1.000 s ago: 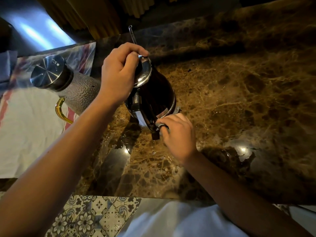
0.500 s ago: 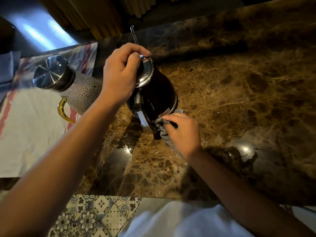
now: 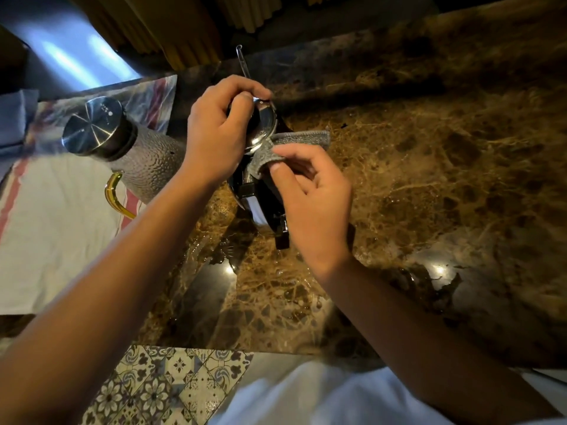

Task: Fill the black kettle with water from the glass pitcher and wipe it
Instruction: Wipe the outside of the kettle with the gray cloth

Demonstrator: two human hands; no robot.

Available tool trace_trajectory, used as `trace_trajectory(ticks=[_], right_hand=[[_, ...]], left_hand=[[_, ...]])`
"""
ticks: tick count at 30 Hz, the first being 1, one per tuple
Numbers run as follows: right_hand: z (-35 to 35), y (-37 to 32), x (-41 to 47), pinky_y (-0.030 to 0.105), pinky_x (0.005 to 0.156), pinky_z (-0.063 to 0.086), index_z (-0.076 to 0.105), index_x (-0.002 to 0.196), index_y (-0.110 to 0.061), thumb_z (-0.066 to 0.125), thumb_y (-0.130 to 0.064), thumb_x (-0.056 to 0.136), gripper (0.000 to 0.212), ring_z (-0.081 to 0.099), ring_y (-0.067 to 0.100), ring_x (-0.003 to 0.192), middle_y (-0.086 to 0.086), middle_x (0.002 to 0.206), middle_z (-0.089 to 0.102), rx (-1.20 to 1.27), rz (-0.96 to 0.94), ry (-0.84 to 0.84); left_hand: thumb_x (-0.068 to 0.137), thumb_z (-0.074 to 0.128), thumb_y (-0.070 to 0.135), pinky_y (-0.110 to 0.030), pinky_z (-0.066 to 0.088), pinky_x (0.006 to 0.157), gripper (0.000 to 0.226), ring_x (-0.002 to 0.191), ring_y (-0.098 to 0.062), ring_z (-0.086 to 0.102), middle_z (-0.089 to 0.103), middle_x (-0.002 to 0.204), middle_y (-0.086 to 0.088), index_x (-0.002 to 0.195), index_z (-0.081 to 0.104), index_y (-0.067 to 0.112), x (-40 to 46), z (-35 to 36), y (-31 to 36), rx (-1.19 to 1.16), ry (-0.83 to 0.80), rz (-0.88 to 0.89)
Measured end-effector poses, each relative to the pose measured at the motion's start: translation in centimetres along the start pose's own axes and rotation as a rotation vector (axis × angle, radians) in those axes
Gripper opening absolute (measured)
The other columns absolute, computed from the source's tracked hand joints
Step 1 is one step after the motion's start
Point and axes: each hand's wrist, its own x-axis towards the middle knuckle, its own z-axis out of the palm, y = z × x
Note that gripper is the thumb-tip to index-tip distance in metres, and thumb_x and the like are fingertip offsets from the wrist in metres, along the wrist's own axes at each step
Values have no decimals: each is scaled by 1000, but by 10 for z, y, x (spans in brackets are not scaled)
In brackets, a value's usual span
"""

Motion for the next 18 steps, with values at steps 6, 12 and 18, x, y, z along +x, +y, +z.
trace_trajectory(ticks=[6, 12, 18], right_hand=[[-13, 33, -17, 28, 89, 61, 77, 119, -9, 66, -4, 98, 24, 74, 4, 105, -1, 112, 78, -282, -128, 25], [-20, 48, -20, 25, 97, 58, 77, 115, -4, 70, 2, 93, 24, 74, 9, 109, 5, 113, 78, -397, -260, 1], [-39, 69, -28, 22, 87, 59, 80, 115, -13, 70, -7, 95, 23, 75, 7, 97, -2, 108, 80, -622, -224, -92]], left_hand=[[103, 42, 25, -50, 51, 95, 33, 103, -16, 65, 72, 106, 10, 111, 73, 23, 0, 1, 2, -3, 1, -20], [102, 41, 29, -54, 50, 98, 31, 107, -16, 65, 73, 109, 13, 108, 71, 30, 1, 0, 2, 8, -5, -29], [101, 40, 32, -57, 49, 98, 32, 111, -19, 65, 73, 113, 10, 109, 71, 31, 1, 0, 1, 14, -11, -26]])
